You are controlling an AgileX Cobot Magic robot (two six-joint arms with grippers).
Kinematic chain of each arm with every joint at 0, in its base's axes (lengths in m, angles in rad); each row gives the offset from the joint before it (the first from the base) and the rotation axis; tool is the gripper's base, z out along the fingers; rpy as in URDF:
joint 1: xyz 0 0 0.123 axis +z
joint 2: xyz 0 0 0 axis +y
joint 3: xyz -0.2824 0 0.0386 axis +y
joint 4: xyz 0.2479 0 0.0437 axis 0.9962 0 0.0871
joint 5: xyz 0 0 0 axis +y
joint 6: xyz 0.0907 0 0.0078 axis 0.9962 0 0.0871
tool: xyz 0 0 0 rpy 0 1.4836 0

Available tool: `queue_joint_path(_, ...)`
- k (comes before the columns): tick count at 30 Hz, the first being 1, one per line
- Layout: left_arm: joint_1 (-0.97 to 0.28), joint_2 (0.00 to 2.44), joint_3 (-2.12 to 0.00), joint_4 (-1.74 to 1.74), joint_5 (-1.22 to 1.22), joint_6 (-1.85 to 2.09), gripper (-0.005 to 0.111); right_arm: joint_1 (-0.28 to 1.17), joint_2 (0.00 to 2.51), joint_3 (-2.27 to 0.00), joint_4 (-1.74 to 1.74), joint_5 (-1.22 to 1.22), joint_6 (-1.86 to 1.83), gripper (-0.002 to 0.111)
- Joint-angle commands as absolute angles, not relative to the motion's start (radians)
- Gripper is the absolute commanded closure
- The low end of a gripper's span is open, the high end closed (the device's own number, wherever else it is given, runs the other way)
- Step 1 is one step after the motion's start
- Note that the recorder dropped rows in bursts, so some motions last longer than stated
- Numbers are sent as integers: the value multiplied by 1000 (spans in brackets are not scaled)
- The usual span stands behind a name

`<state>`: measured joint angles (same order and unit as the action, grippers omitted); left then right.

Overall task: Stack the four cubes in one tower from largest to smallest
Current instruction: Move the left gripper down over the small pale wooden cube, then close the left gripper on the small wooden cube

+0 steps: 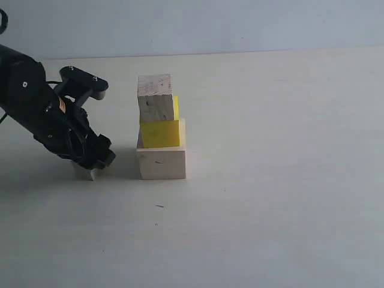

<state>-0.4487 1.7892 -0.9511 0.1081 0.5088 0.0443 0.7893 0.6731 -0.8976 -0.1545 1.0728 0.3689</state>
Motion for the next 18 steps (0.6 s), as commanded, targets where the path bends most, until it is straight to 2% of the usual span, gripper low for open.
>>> queue_joint_path(1, -447, 1827, -957, 123, 485, 49, 35, 791, 667, -894, -150, 1083, 358, 108)
queue_joint_path(11, -447, 1894, -981, 125, 439, 49, 35, 791, 666, -894, -121, 1089, 358, 108)
queue_joint_path(18, -447, 1898, -1063, 134, 525, 49, 35, 791, 666, -894, -105, 1093, 360, 108)
